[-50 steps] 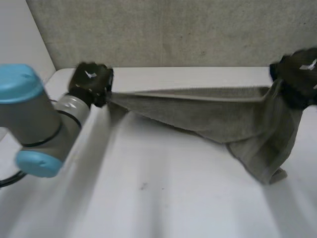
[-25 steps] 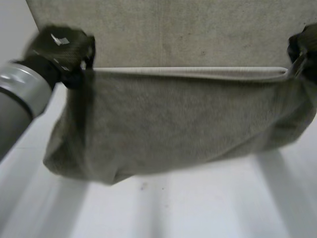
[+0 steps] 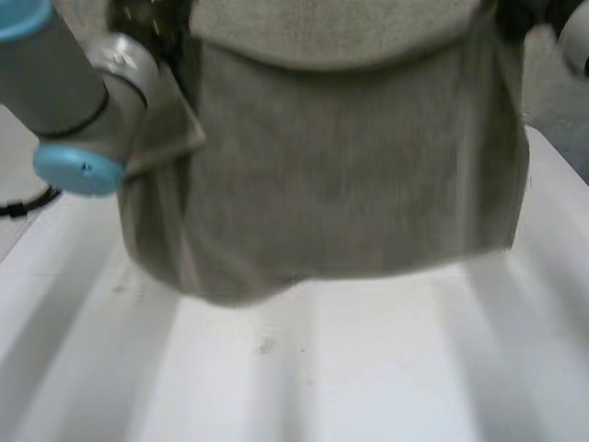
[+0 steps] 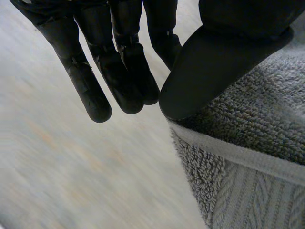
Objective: Fold the towel.
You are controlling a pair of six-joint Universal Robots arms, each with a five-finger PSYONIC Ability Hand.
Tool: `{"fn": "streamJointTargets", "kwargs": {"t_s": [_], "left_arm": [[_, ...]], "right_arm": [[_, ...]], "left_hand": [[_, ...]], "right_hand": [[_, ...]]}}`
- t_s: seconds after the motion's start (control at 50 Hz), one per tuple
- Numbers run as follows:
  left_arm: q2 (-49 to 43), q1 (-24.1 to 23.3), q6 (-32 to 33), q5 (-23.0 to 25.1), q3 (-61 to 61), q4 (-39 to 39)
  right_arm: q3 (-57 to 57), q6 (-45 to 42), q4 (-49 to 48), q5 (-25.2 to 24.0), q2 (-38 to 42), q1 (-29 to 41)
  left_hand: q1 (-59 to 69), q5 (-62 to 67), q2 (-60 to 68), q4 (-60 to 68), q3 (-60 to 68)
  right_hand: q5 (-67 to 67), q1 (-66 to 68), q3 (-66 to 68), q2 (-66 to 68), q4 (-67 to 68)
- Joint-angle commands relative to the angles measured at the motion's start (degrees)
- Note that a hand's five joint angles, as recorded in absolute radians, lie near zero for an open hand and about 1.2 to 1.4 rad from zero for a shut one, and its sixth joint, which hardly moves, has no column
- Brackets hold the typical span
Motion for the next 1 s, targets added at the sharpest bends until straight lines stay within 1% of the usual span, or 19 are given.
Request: {"fn": "streamJointTargets", "kwargs": {"t_s": [0.02, 0.1, 0.22, 0.26, 0.28, 0.32, 0.34, 0.38, 0.44, 0.48, 0.54, 0.66, 0.82, 0.86, 0.88, 0.9, 0.92, 0.94, 1.0], "left_arm": [[7.41, 1.13, -2.55, -1.27, -2.27, 9.79], [11.52, 2.35, -5.71, -1.45, -9.19, 9.09], [14.17, 3.32, -6.24, -1.01, -21.17, 4.61], [15.31, 3.68, -5.98, -0.75, -30.0, 2.33], [15.32, 3.68, -5.98, -0.75, -30.05, 2.32], [15.49, 3.33, -5.81, -0.66, -38.97, 2.23], [15.49, 3.32, -5.81, -0.66, -39.01, 2.23], [14.53, 2.97, -5.81, -0.83, -45.66, 2.58], [13.91, 2.8, -5.81, -0.83, -48.15, 2.85], [10.94, 2.62, -5.81, -0.75, -51.39, 3.81], [8.65, 2.53, -5.81, -0.66, -53.33, 3.99], [7.58, 2.27, -5.81, -0.66, -55.97, 4.08], [8.2, 1.04, -5.89, 0.92, -56.94, 5.31], [8.02, 1.04, -5.81, 1.45, -57.2, 6.45], [8.02, 1.04, -5.81, 1.45, -57.2, 6.45], [7.85, 1.04, -5.81, 1.63, -57.38, 6.89], [7.85, 1.04, -5.81, 1.63, -57.38, 6.89], [7.67, 1.04, -5.81, 1.63, -57.64, 7.41], [7.32, 1.04, -5.81, 1.63, -57.91, 9.6]], "right_arm": [[-0.04, 8.24, -14.62, 0.5, -4.62, -0.76], [4.25, 8.5, -11.04, -0.38, -5.67, -1.11], [10.59, 6.83, -3.81, -3.02, -5.67, -1.38], [17.32, 2.29, -0.57, -6.78, -5.67, -1.47], [17.36, 2.26, -0.56, -6.8, -5.67, -1.47], [25.32, -3.6, 0.49, -8.28, -5.41, -1.55], [25.36, -3.63, 0.49, -8.29, -5.41, -1.56], [33.14, -9.14, 0.58, -8.55, -4.88, -1.47], [36.52, -11.63, 0.58, -8.55, -4.53, -1.47], [41.59, -14.95, 0.41, -8.64, -3.22, -1.47], [45.12, -16.28, 0.41, -8.29, -1.98, -1.55], [48.91, -16.37, 0.23, -7.15, -1.8, -1.82], [52.08, -15.85, -2.58, -5.92, -4.7, -4.72], [53.56, -15.85, -4.68, -5.74, -5.75, -5.25], [53.57, -15.85, -4.69, -5.74, -5.76, -5.25], [54.18, -15.85, -5.56, -5.57, -5.84, -5.33], [54.19, -15.85, -5.57, -5.57, -5.85, -5.34], [54.71, -15.85, -6.09, -5.57, -6.11, -5.42], [55.41, -15.76, -6.62, -5.65, -6.11, -5.68]], "left_hand": [[10.75, 10.59, 10.23, 10.23, 10.29], [10.75, 10.59, 10.23, 10.23, 10.29], [10.75, 10.59, 10.23, 10.23, 10.29], [10.75, 10.59, 10.23, 10.23, 10.29], [10.75, 10.59, 10.23, 10.23, 10.29], [10.75, 10.59, 10.23, 10.23, 10.29], [10.75, 10.59, 10.23, 10.23, 10.29], [10.75, 10.59, 10.23, 10.23, 10.29], [10.75, 10.59, 10.23, 10.23, 10.29], [10.75, 10.59, 10.23, 10.23, 10.29], [10.75, 10.59, 10.23, 10.23, 10.29], [10.75, 10.59, 10.23, 10.23, 10.29], [10.75, 10.59, 10.23, 10.23, 10.29], [-7.45, -7.61, -7.97, -7.97, -7.91], [-7.56, -7.72, -8.08, -8.08, -8.02], [-20.05, -20.21, -20.57, -20.57, -20.51], [-20.18, -20.34, -20.69, -20.69, -20.64], [-26.5, -26.67, -27.02, -27.02, -26.97], [-32.92, -33.09, -33.44, -33.44, -33.39]], "right_hand": [[3.77, 4.05, 3.24, 4.36, 3.17], [3.77, 4.05, 3.24, 4.36, 3.17], [3.77, 4.05, 3.24, 4.36, 3.17], [3.77, 4.05, 3.24, 4.36, 3.17], [3.77, 4.05, 3.24, 4.36, 3.17], [3.77, 4.05, 3.24, 4.36, 3.17], [3.77, 4.05, 3.24, 4.36, 3.17], [3.77, 4.05, 3.24, 4.36, 3.17], [3.77, 4.05, 3.24, 4.36, 3.17], [3.77, 4.05, 3.24, 4.36, 3.17], [3.77, 4.05, 3.24, 4.36, 3.17], [3.77, 4.05, 3.24, 4.36, 3.17], [3.77, 4.05, 3.24, 4.36, 3.17], [3.77, 4.05, 3.24, 4.36, 3.17], [3.77, 4.05, 3.24, 4.36, 3.17], [3.77, 4.05, 3.24, 4.36, 3.17], [3.77, 4.05, 3.24, 4.36, 3.17], [3.77, 4.05, 3.24, 4.36, 3.17], [3.77, 4.05, 3.24, 4.36, 3.17]]}}
